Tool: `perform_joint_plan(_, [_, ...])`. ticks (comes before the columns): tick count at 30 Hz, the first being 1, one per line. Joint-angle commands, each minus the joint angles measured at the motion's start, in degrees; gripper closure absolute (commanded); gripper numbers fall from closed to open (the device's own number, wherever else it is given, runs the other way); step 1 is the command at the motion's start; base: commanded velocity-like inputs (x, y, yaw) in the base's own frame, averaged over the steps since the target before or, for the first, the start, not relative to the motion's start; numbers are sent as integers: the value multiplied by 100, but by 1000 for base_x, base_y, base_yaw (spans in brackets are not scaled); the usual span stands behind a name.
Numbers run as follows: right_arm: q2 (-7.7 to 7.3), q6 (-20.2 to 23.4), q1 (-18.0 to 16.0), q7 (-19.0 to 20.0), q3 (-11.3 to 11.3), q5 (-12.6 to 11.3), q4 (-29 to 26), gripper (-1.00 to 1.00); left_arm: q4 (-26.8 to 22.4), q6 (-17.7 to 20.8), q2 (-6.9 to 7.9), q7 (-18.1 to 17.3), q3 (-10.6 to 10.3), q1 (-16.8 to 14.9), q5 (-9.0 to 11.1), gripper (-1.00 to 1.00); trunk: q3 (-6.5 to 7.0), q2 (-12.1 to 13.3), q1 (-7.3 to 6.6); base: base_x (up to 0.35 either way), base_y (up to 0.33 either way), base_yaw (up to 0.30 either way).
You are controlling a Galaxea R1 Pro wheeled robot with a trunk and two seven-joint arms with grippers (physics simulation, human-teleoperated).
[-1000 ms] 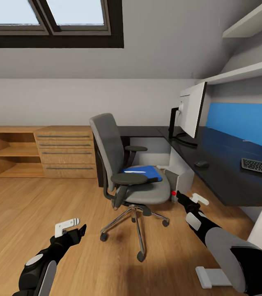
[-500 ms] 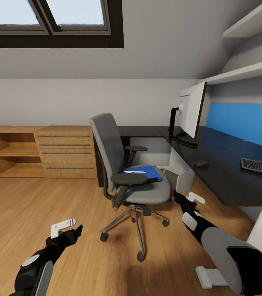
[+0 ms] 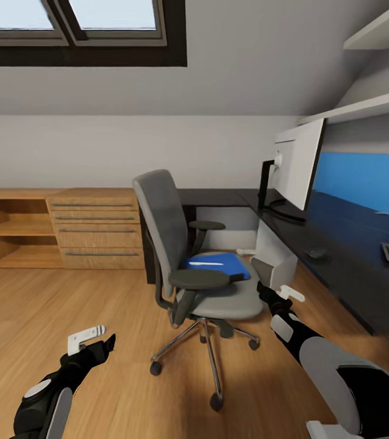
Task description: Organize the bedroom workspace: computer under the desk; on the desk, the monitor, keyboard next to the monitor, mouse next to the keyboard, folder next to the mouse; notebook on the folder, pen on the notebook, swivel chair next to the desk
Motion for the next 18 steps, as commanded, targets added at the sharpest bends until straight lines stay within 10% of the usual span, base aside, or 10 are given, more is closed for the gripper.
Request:
perform_joint_plan(1, [-3, -19, -4, 5, 3, -17, 4, -100, -7, 32, -6, 16, 91, -5, 69, -100, -6, -2, 2, 298, 7, 0])
perform_joint_plan(18, [-69, -21, -4, 9, -12, -164, 12, -100, -7, 32, -10, -2, 295, -4, 73, -100, -6, -2, 2, 192, 1, 0])
